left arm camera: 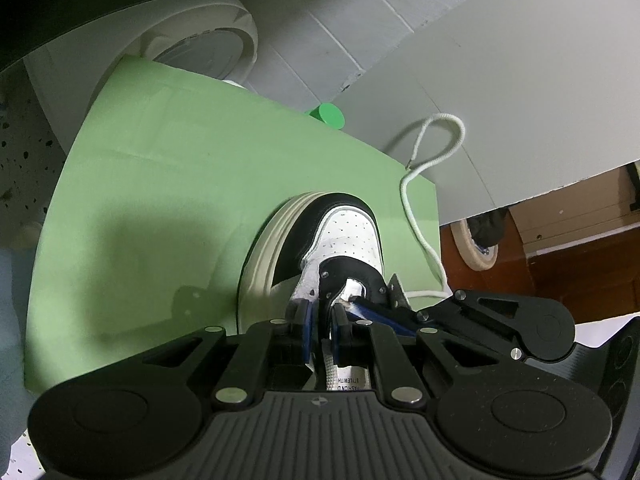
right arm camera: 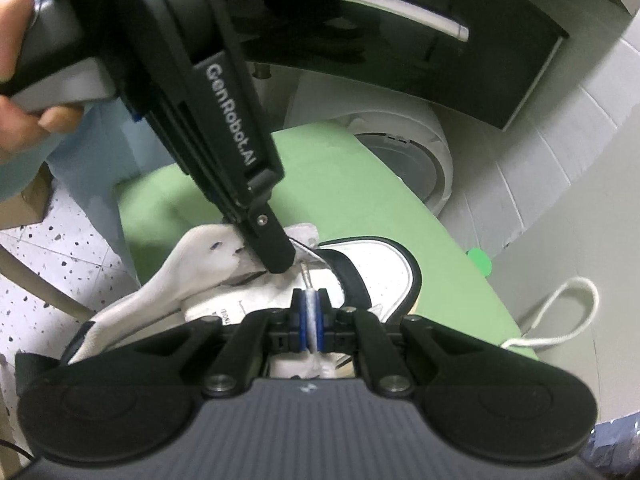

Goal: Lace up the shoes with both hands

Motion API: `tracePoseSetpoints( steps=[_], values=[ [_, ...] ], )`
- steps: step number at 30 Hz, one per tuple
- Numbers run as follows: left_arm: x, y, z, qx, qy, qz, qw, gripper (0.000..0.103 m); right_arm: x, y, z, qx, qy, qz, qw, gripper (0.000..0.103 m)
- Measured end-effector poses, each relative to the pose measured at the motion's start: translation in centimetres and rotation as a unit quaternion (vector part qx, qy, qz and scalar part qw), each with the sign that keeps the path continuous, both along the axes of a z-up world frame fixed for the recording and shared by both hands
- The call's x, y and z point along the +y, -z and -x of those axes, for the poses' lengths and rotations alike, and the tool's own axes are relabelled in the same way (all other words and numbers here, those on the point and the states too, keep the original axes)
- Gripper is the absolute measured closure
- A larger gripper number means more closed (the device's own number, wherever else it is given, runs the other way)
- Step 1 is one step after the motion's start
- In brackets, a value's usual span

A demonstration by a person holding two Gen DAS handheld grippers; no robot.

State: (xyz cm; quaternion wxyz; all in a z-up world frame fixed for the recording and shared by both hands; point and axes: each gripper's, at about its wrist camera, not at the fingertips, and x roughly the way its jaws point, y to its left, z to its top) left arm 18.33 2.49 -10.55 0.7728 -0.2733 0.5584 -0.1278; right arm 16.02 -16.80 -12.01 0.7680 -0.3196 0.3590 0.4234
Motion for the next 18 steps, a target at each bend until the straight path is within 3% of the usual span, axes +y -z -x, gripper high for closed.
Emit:
tracePoseSetpoints(
  steps=[18],
  values=[
    [0.41,0.23,-0.01,0.007,-0.007,0.012,0.9999,0.091,-0.19,0.11,0.16,-0.007,-0.009,-0.03,1.0,0.098]
  ],
)
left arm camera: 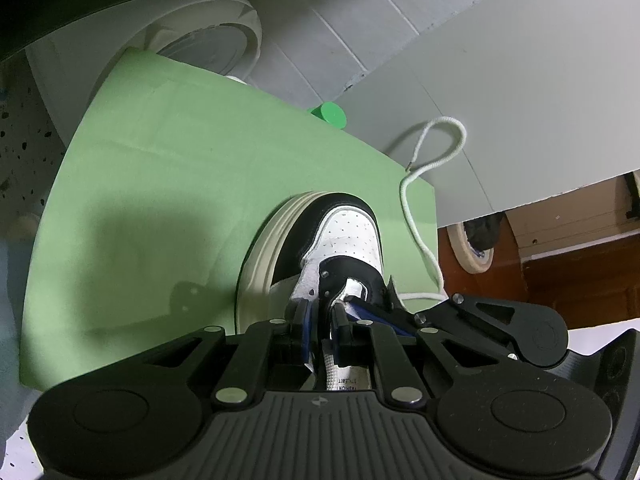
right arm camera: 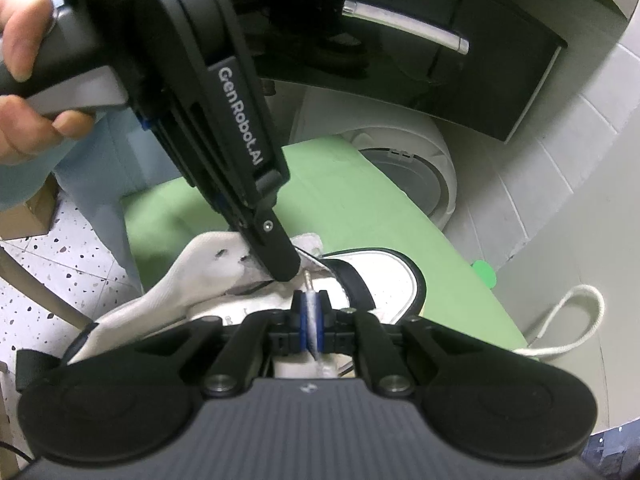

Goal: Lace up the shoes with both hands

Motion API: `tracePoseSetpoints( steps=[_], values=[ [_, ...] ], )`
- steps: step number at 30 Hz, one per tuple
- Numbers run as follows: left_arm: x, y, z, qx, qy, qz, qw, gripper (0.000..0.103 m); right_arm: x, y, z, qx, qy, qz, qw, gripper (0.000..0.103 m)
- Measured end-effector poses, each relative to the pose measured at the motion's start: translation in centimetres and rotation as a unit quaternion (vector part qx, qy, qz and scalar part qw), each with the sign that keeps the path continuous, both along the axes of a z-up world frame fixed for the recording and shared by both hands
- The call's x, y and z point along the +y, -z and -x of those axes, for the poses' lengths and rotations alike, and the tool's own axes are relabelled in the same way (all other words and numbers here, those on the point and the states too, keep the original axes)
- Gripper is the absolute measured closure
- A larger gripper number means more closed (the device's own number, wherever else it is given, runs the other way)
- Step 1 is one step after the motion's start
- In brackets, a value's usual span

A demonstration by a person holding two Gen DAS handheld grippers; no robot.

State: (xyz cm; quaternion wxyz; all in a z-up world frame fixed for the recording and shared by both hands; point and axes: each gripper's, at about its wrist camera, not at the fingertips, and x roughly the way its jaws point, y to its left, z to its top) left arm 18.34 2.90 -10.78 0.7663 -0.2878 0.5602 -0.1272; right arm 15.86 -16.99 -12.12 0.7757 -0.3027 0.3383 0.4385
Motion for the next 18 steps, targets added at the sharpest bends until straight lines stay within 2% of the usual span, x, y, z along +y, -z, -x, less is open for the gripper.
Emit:
tracePoseSetpoints(
  steps=[8,14,15,16,18],
  values=[
    [0.08,0.04,-0.05,0.002,0.001,0.004,1.0,0.09,0.36,0.02,-0.35,0.002,0.003,-0.01,1.0,0.098],
    [0.5,0.43,-0.14,0.013,-0.006,0.026,0.9996,0.088,0.22,-0.06,-0.25,0.002,0.006,-0.009,1.0,0.096],
    [0.46,0.41,-0.15,0.012,-0.005,0.025,0.9996,0.088,0.14,-0.16,-0.19,0.001,0.008,-0.009,1.0,0.095],
    [0.4,0.37,-0.15,0.011,-0.003,0.023,0.9997,0.088,0.06,-0.3,-0.1,-0.001,0.01,-0.007,1.0,0.089],
    [0.37,0.36,-0.16,0.011,-0.003,0.023,0.9997,0.088,-0.25,-0.62,0.01,0.0,0.013,-0.008,1.0,0.087]
  ],
)
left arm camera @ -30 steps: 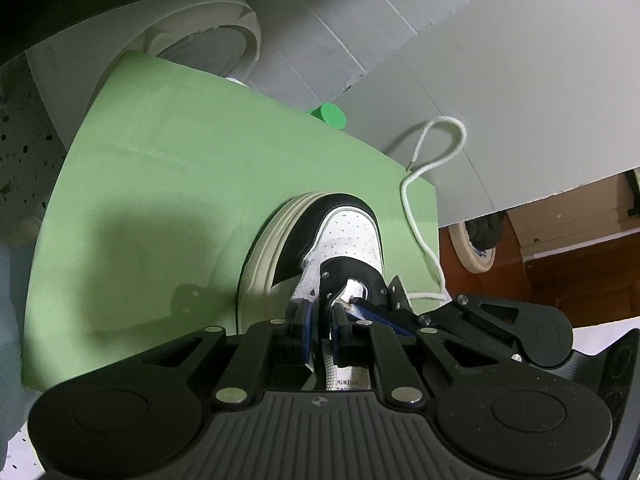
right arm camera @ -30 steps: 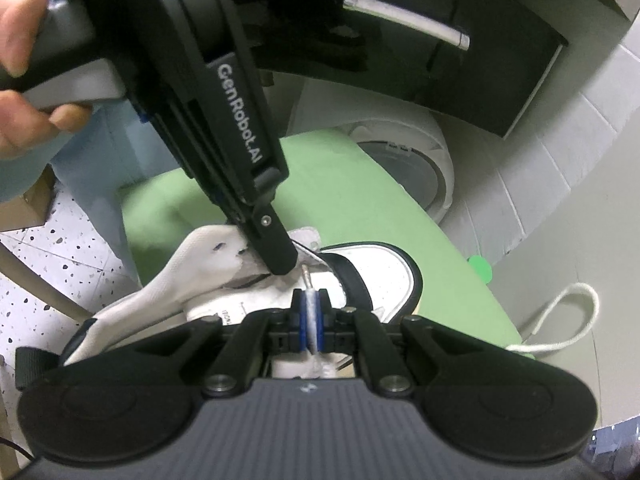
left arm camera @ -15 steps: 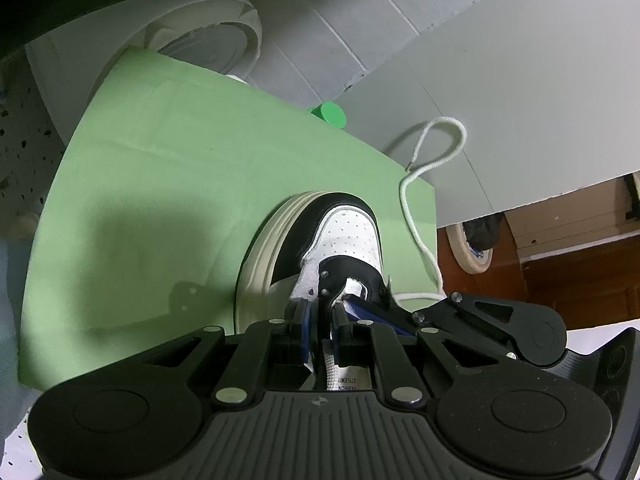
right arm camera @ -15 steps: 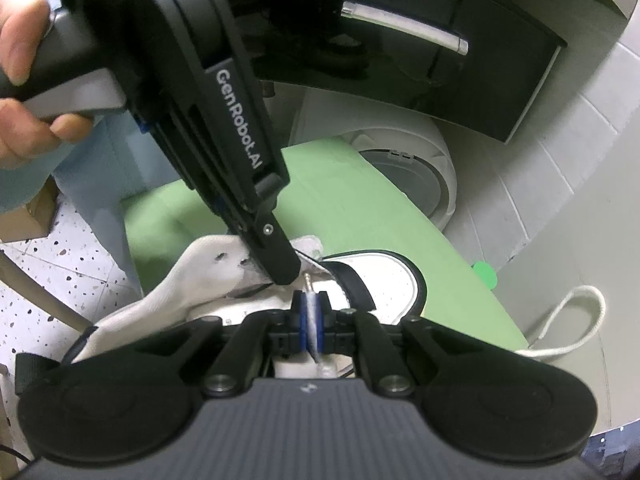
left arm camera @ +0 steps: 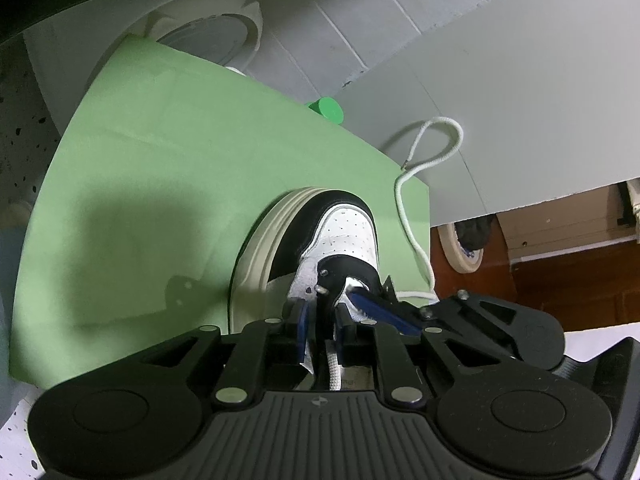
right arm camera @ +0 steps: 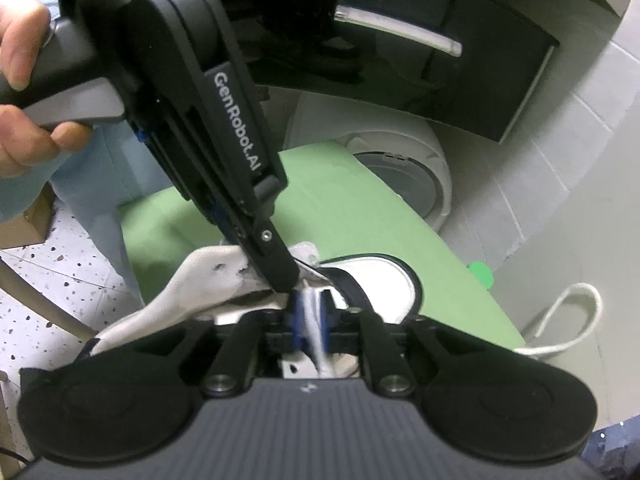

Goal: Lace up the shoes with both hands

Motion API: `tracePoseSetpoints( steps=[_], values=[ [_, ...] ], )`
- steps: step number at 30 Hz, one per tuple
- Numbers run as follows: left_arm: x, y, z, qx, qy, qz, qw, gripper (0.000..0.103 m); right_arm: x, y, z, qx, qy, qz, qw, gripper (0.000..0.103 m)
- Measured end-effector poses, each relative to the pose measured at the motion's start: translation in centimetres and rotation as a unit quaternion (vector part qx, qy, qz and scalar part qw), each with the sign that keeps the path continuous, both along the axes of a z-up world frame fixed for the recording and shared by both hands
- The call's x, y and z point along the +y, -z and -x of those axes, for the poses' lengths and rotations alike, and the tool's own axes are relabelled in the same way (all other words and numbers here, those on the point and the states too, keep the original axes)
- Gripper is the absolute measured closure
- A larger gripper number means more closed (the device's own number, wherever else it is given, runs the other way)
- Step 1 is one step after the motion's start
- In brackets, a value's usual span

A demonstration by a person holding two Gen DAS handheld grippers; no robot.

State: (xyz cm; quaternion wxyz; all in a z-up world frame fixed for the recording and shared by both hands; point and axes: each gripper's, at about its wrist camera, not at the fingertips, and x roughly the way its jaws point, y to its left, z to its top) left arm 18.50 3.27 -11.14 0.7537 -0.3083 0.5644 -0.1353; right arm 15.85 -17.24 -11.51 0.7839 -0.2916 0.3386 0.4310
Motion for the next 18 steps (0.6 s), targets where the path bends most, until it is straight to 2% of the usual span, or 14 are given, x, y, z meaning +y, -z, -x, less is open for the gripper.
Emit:
tracePoseSetpoints(
  steps=[4,8,14,18],
  values=[
    [0.0,0.0,0.0,0.001,0.0,0.002,1.0,0.088,-0.4,-0.3,0.0,0.011,0.006,-0.003,1.0,0.088],
    [-0.3,0.2,-0.2,0.0,0.0,0.0,1.0,0.088,-0.2,-0.2,-0.6,0.02,0.018,-0.002,1.0,0.097],
    [-0.2,0.3,-0.3,0.003,-0.004,0.003,1.0,0.087,0.7,0.3,-0.5,0.012,0.013,0.005,1.0,0.098],
    [0.3,0.3,-0.2,0.008,-0.01,0.014,0.9998,0.088,0.4,0.3,-0.7,0.018,0.016,-0.011,1.0,0.098]
  ],
)
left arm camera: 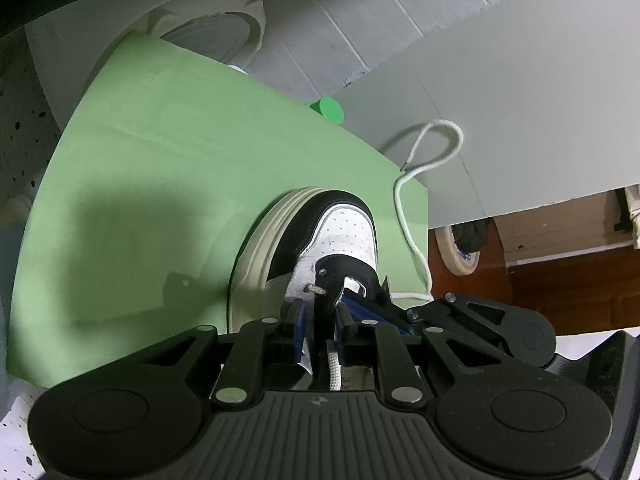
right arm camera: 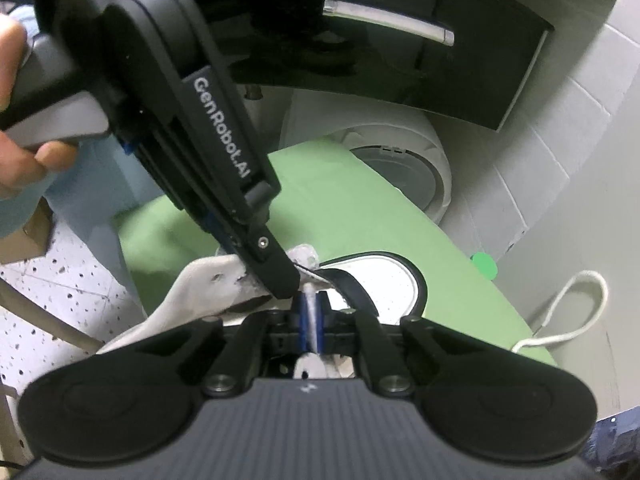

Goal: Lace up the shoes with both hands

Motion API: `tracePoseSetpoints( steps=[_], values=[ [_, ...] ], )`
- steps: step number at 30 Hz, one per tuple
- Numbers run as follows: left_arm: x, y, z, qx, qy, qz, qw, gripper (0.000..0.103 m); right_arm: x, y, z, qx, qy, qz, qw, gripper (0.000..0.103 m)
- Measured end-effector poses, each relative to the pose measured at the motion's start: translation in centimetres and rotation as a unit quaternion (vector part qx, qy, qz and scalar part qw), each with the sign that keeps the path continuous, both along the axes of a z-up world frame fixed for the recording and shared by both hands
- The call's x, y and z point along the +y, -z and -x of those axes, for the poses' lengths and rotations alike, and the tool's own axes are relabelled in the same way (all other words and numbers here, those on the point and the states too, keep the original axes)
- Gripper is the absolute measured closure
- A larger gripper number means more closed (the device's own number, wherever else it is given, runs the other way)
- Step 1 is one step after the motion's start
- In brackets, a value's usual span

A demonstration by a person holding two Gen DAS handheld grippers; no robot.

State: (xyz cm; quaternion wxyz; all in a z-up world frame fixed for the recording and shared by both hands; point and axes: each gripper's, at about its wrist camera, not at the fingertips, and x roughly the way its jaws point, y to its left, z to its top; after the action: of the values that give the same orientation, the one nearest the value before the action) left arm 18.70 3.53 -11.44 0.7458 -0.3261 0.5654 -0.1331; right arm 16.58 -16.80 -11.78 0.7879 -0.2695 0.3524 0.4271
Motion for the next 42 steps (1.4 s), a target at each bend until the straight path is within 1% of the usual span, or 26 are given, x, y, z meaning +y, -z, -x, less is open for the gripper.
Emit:
tracePoseSetpoints(
  steps=[2,4,7,13,16,19,23,27,31,38,42],
  values=[
    [0.2,-0.1,0.0,0.004,-0.004,0.01,0.9999,0.087,-0.2,-0.1,-0.1,0.006,0.003,-0.009,1.0,0.098],
    [0.6,-0.2,0.1,0.0,-0.014,0.028,0.9995,0.08,-0.2,-0.1,-0.2,0.012,0.003,-0.015,1.0,0.098],
    [1.1,-0.8,0.1,-0.01,-0.025,0.03,0.9992,0.077,0.0,0.0,0.0,0.011,-0.004,-0.014,1.0,0.097],
    [1.6,-0.5,-0.3,-0.006,-0.04,0.028,0.9988,0.076,0.1,-0.1,-0.1,0.017,0.004,-0.02,1.0,0.097],
    [1.8,-0.6,-0.5,-0.009,-0.051,0.037,0.998,0.076,0.2,-0.1,-0.2,0.022,0.011,-0.026,0.999,0.097],
    [2.3,-0.8,-0.4,-0.018,-0.065,0.056,0.9962,0.076,0.3,-0.1,-0.3,0.023,0.014,-0.027,0.999,0.097],
    [2.9,-1.4,-0.4,-0.037,-0.078,0.098,0.9914,0.076,0.1,-0.2,-0.2,0.023,0.016,-0.026,0.999,0.097],
    [2.4,-1.6,-0.6,-0.045,-0.071,0.11,0.9904,0.077,0.1,-0.2,-0.2,0.022,0.018,-0.027,0.999,0.097],
    [1.7,-1.1,-1.0,-0.036,-0.06,0.103,0.9921,0.077,0.1,-0.2,-0.4,0.025,0.018,-0.028,0.999,0.097],
    [1.2,0.4,-2.1,-0.018,-0.057,0.099,0.9933,0.077,0.1,-0.2,-0.4,0.027,0.019,-0.029,0.999,0.096],
    [0.8,0.6,-2.1,-0.015,-0.039,0.065,0.997,0.077,0.2,-0.2,-0.5,0.029,0.019,-0.03,0.999,0.096]
  ],
)
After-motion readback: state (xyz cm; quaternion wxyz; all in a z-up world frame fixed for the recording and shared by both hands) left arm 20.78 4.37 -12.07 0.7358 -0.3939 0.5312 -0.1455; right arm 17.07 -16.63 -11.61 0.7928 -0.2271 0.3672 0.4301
